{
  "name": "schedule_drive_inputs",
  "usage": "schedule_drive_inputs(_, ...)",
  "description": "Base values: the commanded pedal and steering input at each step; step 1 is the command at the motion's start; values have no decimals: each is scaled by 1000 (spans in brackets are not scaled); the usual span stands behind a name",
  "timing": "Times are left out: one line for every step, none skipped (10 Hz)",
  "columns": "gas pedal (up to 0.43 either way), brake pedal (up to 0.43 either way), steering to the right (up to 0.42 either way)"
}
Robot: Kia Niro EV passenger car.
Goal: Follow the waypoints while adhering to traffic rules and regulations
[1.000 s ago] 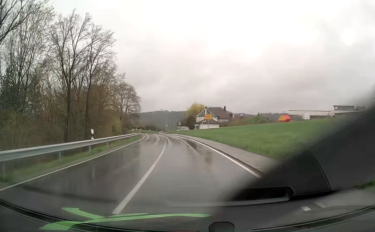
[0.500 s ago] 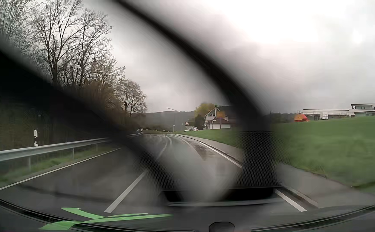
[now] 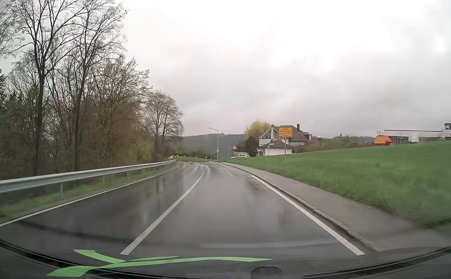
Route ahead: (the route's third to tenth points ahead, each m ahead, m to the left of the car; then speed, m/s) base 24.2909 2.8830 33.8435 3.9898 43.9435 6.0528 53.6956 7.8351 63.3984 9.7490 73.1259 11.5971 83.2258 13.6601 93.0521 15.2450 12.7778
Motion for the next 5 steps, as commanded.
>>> schedule_drive_inputs(0,0,-26)
schedule_drive_inputs(8,0,-26)
schedule_drive_inputs(39,0,-26)
schedule_drive_inputs(47,0,-26)
schedule_drive_inputs(59,0,-26)
